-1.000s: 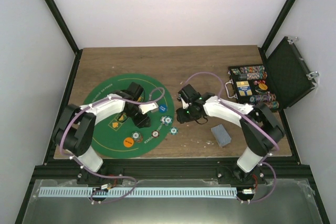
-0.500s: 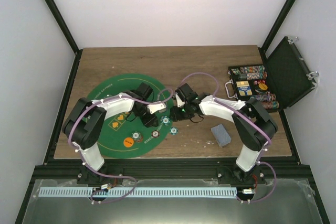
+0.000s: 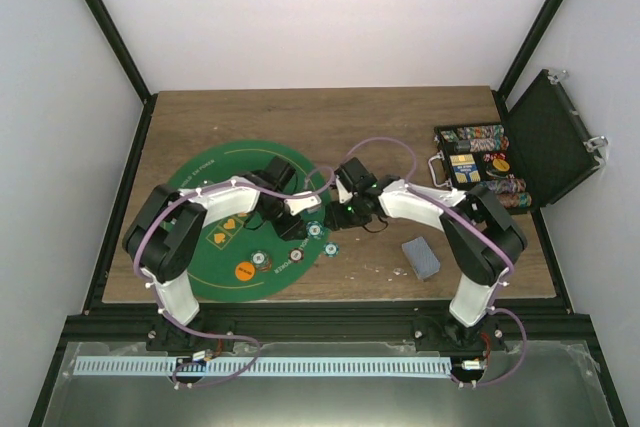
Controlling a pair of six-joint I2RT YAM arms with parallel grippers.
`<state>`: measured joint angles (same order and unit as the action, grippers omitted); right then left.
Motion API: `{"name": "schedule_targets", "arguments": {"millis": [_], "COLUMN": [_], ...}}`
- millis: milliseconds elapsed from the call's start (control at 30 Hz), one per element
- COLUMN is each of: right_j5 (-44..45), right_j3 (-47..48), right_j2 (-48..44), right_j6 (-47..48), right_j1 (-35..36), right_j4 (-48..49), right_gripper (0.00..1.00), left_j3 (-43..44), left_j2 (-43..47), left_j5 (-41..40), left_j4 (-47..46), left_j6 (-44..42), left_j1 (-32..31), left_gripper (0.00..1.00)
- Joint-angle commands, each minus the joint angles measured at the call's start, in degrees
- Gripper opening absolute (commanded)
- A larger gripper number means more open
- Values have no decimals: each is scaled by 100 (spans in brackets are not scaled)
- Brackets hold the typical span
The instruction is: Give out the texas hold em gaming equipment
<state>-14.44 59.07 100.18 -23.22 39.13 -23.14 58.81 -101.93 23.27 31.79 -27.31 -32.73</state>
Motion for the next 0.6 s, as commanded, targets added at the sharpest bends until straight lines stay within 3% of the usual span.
{"name": "schedule_targets", "arguments": {"millis": [0, 133, 300, 433, 567], "right_j5": [410, 914, 1929, 2439, 2231], "right_j3": [368, 613, 988, 459, -86], "right_j2": [-397, -1002, -1380, -1710, -2337], "right_j6": [249, 1016, 2340, 3072, 3525], "right_j1": [-252, -519, -637, -644, -659], "right_j4": [-541, -1310, -2479, -2904, -3020], "right_gripper": [54, 69, 98, 100, 100], "left_j3": [127, 167, 284, 153, 99], "left_j2": [24, 287, 514, 802, 993], "left_j5": [-97, 27, 291, 303, 275], "left_j4": [70, 418, 1166, 1391, 1427], "left_j6": [-100, -301, -754, -861, -822], "left_j1": [22, 362, 619, 722, 838], "left_gripper": [48, 48, 50, 52, 54]}}
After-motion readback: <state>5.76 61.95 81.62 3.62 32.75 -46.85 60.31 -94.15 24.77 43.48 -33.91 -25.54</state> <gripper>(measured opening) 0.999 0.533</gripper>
